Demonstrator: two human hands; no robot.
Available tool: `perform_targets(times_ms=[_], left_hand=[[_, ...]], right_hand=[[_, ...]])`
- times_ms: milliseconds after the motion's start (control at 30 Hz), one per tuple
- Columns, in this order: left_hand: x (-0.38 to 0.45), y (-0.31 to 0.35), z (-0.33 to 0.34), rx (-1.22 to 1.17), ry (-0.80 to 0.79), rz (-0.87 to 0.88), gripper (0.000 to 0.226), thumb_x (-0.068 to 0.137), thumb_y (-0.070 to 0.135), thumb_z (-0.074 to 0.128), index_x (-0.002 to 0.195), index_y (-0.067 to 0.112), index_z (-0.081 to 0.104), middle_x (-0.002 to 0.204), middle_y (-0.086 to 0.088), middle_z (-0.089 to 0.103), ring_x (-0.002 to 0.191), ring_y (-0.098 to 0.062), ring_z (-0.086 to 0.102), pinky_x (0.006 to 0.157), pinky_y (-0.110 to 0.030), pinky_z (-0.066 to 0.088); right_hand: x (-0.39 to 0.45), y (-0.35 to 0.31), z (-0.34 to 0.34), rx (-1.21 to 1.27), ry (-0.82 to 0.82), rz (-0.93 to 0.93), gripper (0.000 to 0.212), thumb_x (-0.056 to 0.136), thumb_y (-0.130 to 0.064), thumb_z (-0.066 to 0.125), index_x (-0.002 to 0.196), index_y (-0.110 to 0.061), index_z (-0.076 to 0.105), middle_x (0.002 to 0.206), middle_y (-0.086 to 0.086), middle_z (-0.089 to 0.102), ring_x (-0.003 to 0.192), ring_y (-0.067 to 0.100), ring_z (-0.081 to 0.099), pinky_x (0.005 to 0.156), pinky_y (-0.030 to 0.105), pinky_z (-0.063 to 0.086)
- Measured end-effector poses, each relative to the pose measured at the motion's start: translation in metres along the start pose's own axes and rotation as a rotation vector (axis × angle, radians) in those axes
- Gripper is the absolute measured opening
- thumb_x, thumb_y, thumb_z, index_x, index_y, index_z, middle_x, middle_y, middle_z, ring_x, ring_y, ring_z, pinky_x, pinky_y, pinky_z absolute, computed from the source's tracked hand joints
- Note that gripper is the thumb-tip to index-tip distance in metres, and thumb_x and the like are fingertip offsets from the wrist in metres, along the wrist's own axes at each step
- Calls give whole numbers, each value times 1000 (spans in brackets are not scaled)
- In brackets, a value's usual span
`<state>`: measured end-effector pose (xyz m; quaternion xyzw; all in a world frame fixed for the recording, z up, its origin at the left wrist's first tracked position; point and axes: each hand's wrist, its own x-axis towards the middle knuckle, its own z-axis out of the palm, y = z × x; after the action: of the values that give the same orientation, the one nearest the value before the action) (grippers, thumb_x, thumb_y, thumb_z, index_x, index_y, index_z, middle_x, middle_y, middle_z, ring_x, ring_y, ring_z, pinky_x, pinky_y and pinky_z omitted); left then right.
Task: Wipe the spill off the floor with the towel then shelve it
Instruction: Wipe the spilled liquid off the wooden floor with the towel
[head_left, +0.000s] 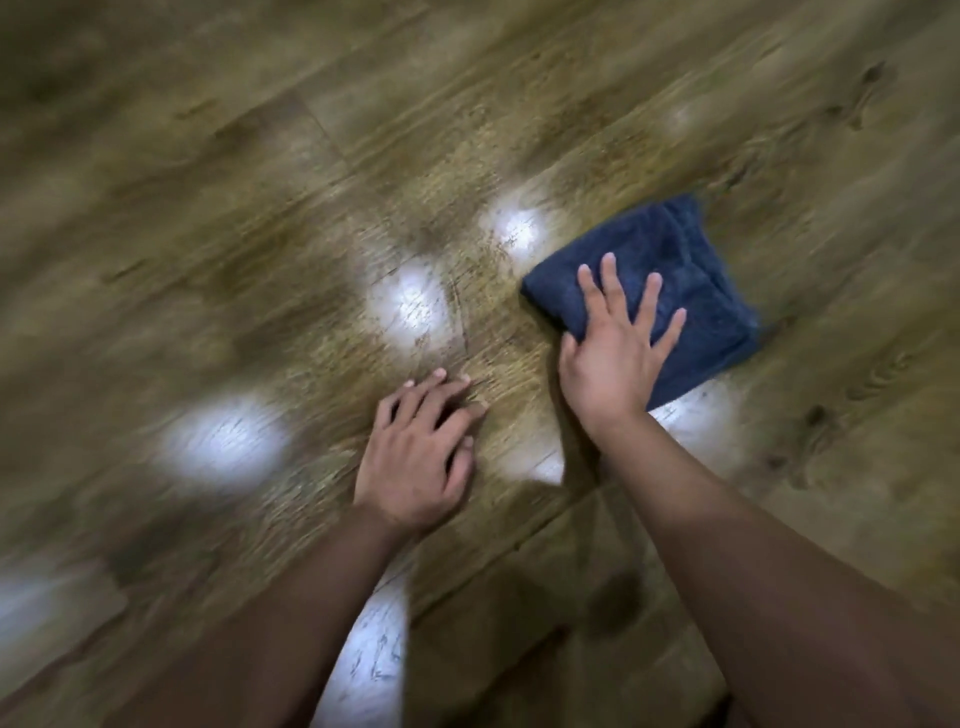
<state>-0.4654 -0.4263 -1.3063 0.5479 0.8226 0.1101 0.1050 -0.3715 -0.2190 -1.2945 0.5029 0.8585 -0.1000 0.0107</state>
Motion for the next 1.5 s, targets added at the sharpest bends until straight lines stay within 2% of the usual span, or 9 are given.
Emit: perform_targets(times_ms=[200,300,433,633,833,1033,1233,1367,1500], left_hand=[[0,-3,-1,-295,186,-78,41,89,34,51,117,6,60,127,-12,55,119,-32,52,102,-43,40],[0,-5,-2,-566,403,-255,56,90,42,53,122,-4,52,119,-14,46,108,-23,48,99,-27,40],[0,-6,1,-615,521,-329,59,90,47,54,118,-5,50,113,-9,39,103,-18,45,94,-15,37],[-4,4,-1,-385,348,-275,43,94,40,50,122,7,54,121,-15,50,111,-35,52,95,-49,43],[-35,46,6,-147,49,-54,51,95,43,45,138,16,51,150,-6,46,139,-25,40,115,-50,22],[-36,63,16,-77,-8,-153,51,95,44,42,138,20,54,154,-2,45,150,-20,27,121,-51,13],[-34,66,15,-36,-5,-165,48,93,34,39,136,21,56,156,0,42,152,-19,24,119,-50,14],[-36,65,15,-50,32,-158,48,92,34,39,134,19,58,155,-2,44,151,-21,27,118,-52,16],[-36,65,22,-42,80,-151,45,91,34,45,132,19,58,153,-2,46,150,-21,29,118,-51,16]], right_hand=[[-32,-47,5,-14,-32,-188,78,90,-41,58,158,-36,20,168,-14,5,154,35,-3,118,66,-3],[-73,-63,16,-64,-74,-390,72,95,-43,50,159,-34,18,168,-11,3,154,37,-4,117,66,-3],[-108,-60,19,-92,-113,-455,75,93,-42,52,159,-31,17,168,-10,4,154,37,-3,117,66,0],[-94,17,3,-160,-104,-638,85,79,-41,71,155,-33,33,166,-9,21,153,34,14,119,63,13],[-77,109,-20,-68,-60,-197,82,83,-24,67,155,-36,30,166,-12,19,155,29,8,123,57,5],[-83,100,-25,109,-92,41,77,90,-11,56,155,-40,27,166,-20,7,155,23,-7,122,53,-10],[-172,98,-31,115,-299,-182,80,91,-8,51,157,-39,20,165,-21,-4,152,22,-21,120,46,-21],[-271,114,-19,-51,-326,-357,87,83,-31,65,158,-35,22,168,-12,8,155,30,-1,119,60,6],[-248,121,-5,-124,-206,-434,90,78,-55,62,157,-36,24,167,-8,16,153,36,14,115,65,16]])
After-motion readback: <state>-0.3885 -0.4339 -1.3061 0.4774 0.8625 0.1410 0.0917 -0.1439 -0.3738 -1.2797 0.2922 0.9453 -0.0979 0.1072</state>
